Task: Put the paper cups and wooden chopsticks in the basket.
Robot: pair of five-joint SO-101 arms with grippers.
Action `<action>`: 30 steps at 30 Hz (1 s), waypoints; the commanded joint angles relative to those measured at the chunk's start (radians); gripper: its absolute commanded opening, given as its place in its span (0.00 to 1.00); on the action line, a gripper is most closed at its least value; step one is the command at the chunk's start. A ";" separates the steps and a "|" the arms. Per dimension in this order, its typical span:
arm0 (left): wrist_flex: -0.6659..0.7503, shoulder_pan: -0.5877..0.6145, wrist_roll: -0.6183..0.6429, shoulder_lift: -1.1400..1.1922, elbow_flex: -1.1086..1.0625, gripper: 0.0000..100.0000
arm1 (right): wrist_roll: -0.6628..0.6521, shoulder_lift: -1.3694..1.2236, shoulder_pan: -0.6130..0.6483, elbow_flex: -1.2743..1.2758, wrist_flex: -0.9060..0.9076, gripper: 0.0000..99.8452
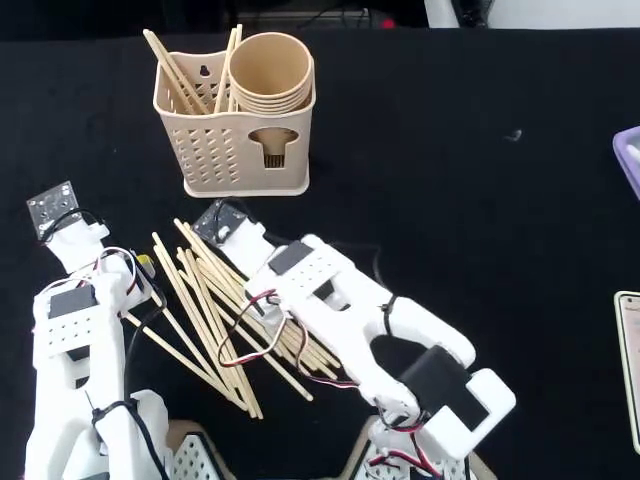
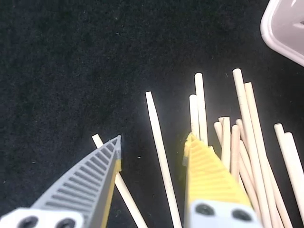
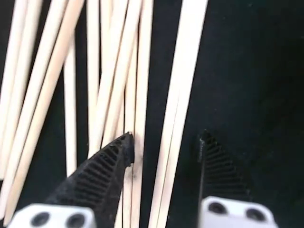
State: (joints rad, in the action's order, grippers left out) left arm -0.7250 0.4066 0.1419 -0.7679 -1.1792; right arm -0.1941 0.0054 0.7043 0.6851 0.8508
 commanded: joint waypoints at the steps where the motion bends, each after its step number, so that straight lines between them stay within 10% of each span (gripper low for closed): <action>1: 0.009 0.007 -0.006 -0.026 0.015 0.22 | -0.035 0.062 -0.063 -0.001 -0.043 0.22; 30: 0.009 0.007 -0.005 -0.026 0.016 0.22 | -0.184 0.077 -0.146 -0.136 0.167 0.01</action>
State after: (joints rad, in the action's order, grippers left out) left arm -0.7250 0.4066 0.1419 -0.7679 -1.1792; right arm -0.3690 -0.0468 0.5938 0.6114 0.9429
